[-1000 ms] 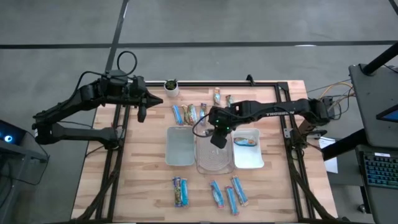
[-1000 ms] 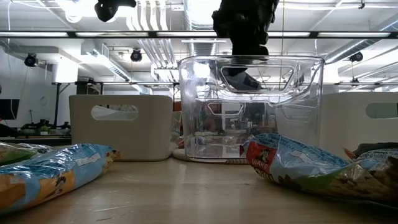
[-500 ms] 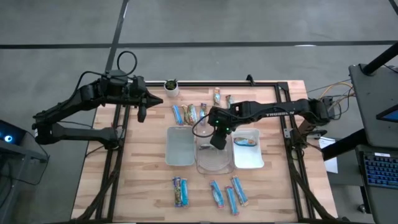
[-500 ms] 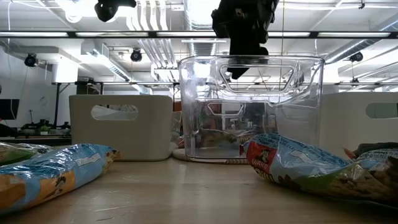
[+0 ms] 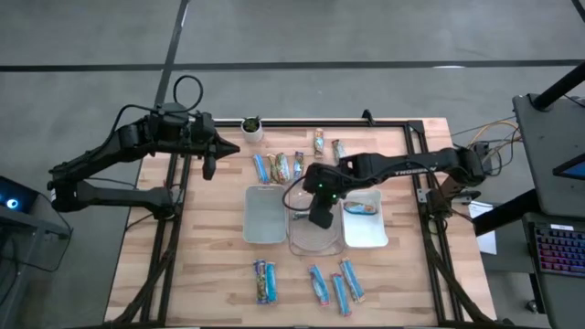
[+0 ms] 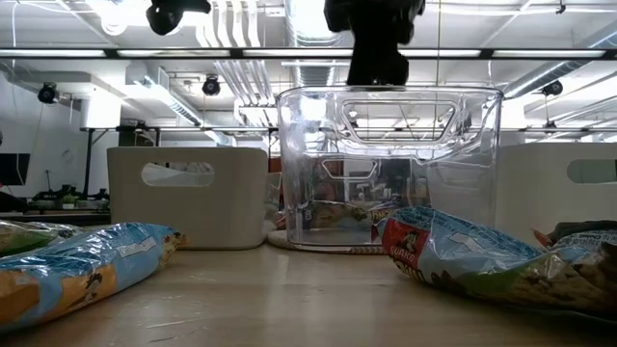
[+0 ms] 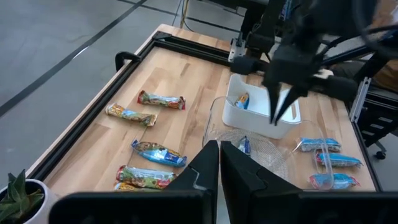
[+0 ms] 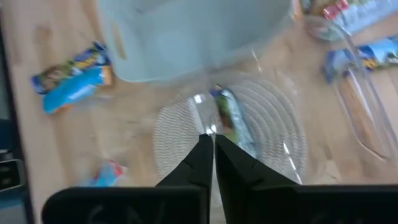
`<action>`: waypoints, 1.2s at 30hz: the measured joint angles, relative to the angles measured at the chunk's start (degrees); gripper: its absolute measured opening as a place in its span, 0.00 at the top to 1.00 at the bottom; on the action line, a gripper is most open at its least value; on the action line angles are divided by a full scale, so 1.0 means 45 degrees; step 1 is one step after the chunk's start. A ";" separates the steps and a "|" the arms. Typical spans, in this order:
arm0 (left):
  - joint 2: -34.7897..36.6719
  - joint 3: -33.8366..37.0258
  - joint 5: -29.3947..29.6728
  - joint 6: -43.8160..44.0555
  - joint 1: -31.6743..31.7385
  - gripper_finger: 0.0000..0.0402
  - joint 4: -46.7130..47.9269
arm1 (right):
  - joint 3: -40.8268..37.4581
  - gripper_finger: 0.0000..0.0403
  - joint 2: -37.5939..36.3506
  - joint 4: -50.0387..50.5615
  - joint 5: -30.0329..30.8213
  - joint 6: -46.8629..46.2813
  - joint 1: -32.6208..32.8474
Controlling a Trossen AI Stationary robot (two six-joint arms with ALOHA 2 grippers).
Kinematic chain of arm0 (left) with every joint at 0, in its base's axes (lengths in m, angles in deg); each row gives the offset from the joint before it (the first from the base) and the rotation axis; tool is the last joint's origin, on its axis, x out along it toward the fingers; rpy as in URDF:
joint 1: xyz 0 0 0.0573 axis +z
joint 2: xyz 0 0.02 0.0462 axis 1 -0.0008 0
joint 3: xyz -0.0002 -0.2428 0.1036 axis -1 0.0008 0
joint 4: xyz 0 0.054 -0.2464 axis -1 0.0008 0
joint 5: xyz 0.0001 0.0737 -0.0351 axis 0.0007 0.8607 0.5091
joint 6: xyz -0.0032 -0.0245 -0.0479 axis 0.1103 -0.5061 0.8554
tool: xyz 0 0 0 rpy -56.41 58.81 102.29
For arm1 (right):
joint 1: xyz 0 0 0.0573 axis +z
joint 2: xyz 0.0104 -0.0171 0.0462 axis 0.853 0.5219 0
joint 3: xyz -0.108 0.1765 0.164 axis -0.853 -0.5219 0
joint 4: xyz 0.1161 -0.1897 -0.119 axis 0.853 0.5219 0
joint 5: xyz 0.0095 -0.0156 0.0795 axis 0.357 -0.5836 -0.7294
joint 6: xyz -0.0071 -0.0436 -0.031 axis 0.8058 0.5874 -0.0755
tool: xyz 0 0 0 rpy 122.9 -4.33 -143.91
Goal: Pick and place Granola Bars by type
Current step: Put the red granola bar into the gray bin
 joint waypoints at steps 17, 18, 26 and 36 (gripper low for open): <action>-0.0128 0.0199 0.0000 0.0000 -0.0010 1.00 -0.0044 | 0.3680 0.98 -0.0015 -0.0014 0.1785 -0.1544 -0.0688; -0.0141 0.0199 0.0000 0.0000 -0.0010 1.00 -0.0048 | 0.3812 0.98 -0.0015 -0.0020 0.1782 -0.1331 -0.0773; -0.0209 0.0199 0.0000 -0.0028 -0.0005 1.00 -0.0102 | 0.4528 0.98 -0.0010 -0.0017 0.1797 0.0508 -0.1096; -0.0203 0.0200 0.0000 0.1086 0.0000 1.00 -0.0184 | 0.4573 0.98 0.0000 0.0003 0.1792 0.1862 -0.1091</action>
